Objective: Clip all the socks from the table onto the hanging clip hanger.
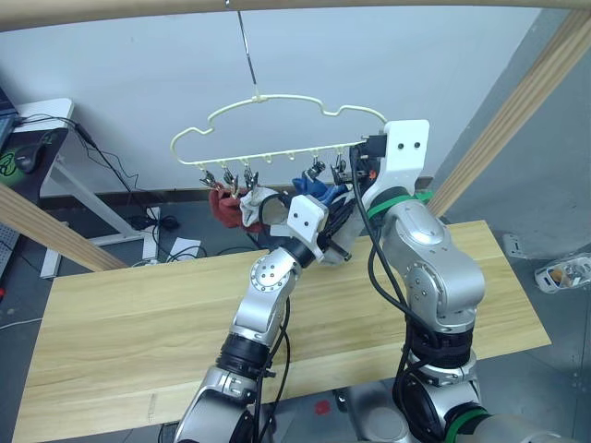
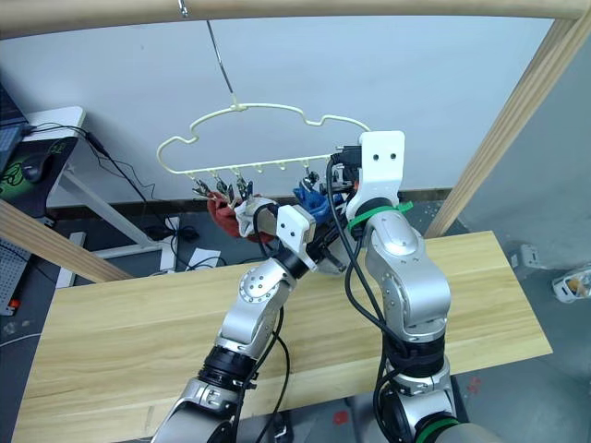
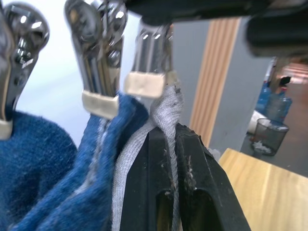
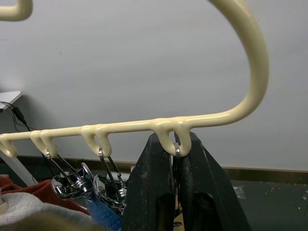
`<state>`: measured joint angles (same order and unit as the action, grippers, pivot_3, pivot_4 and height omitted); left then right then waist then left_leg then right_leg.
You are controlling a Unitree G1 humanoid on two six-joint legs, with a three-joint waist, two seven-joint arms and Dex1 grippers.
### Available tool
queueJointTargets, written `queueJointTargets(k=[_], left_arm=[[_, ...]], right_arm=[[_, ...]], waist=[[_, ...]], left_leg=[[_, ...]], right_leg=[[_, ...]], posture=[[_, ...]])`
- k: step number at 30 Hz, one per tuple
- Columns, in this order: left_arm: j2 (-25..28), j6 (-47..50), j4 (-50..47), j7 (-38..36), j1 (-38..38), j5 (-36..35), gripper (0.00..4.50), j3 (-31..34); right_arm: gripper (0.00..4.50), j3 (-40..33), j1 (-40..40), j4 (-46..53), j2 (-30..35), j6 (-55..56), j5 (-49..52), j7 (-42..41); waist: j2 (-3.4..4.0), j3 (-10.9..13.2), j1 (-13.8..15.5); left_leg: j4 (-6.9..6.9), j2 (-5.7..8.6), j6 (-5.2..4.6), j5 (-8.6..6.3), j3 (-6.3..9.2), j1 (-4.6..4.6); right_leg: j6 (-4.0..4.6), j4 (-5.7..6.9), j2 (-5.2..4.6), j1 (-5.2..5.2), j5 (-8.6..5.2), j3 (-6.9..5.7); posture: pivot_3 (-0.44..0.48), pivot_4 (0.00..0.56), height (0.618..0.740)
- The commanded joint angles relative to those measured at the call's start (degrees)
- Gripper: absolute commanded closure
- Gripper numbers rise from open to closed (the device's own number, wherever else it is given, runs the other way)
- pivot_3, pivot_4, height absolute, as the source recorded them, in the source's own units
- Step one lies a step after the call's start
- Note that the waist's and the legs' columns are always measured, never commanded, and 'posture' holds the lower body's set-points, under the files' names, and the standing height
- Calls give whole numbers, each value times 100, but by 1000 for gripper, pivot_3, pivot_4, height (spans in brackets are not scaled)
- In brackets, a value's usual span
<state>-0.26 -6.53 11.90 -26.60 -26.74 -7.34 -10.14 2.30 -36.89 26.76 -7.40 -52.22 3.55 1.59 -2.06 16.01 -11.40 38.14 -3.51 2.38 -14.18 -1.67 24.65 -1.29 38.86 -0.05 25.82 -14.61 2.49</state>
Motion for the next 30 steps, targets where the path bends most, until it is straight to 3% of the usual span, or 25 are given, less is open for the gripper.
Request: queueJointTargets(k=[1, 25, 30], left_arm=[[-61, -188, -74, 18, -76, -6, 4485, 30], [-148, -142, -417, -159, -43, -261, 4485, 74], [-154, -158, -397, -158, -76, -250, 4500, 87]], right_arm=[[4500, 71, -154, 385, -42, 49, 86, 9], [4500, 178, 114, 331, 52, 114, 18, 26], [2903, 172, 129, 331, 69, 111, 5, 39]], waist=[[0, 0, 0], [0, 0, 3], [0, 0, 9]], left_leg=[[-1, 0, 0, 0, -1, 0], [-2, 1, 0, 0, 0, 0], [-2, 1, 0, 0, 0, 0]], right_leg=[[0, -1, 0, 0, 0, 1], [0, -1, -1, 0, 0, 0], [0, -1, -1, 0, 0, -1]], posture=[[-307, 272, 740], [-297, 271, 740], [-296, 270, 740]])
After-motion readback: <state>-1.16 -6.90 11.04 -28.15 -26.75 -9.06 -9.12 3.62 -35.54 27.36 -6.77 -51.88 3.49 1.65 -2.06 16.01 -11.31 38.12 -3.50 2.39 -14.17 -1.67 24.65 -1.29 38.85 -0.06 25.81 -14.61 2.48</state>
